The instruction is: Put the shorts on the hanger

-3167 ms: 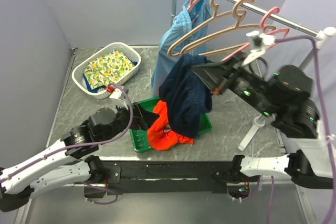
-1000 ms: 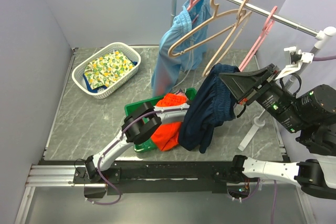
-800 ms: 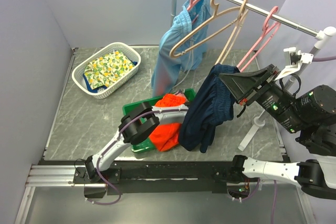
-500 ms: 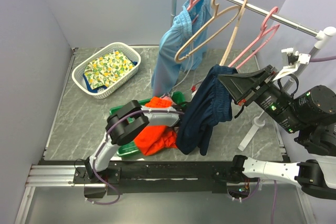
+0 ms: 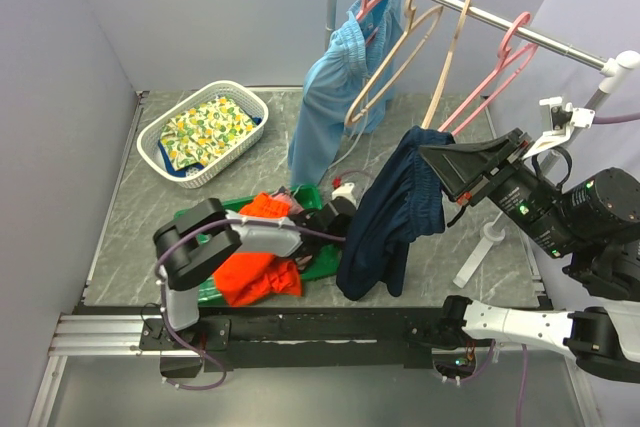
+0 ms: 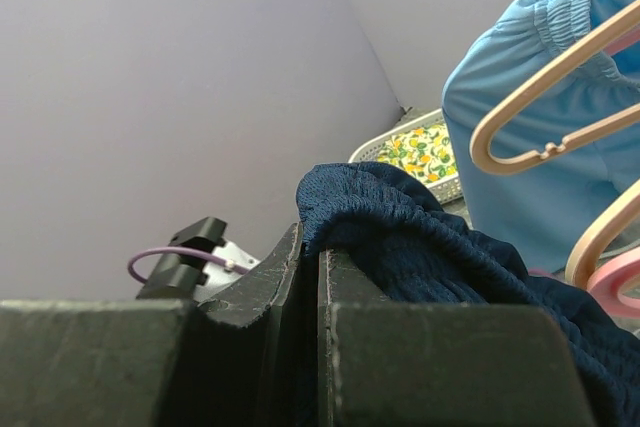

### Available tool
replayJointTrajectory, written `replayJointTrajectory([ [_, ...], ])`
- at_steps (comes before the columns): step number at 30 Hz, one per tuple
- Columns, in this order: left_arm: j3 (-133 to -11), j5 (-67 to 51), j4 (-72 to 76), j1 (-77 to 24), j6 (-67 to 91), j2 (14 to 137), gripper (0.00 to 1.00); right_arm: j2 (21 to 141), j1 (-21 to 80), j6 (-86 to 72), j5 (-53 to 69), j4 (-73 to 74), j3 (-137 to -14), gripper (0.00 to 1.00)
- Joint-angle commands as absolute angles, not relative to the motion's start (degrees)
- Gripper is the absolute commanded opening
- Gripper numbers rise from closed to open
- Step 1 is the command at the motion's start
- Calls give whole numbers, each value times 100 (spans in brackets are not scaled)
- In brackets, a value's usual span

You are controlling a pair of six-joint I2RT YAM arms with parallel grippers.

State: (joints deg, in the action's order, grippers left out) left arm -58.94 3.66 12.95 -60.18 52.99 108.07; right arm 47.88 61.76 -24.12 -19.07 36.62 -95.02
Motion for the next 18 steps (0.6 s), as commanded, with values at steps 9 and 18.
replayJointTrajectory([
  [9,-4089,351,774,-5836,5299,9335,93,4728,6205,-2338,-2083,3234,-9466,0],
  [18,-3007,641,387,-5089,5906,7797,93,4939,6214,-2312,-2241,3217,-9158,0],
])
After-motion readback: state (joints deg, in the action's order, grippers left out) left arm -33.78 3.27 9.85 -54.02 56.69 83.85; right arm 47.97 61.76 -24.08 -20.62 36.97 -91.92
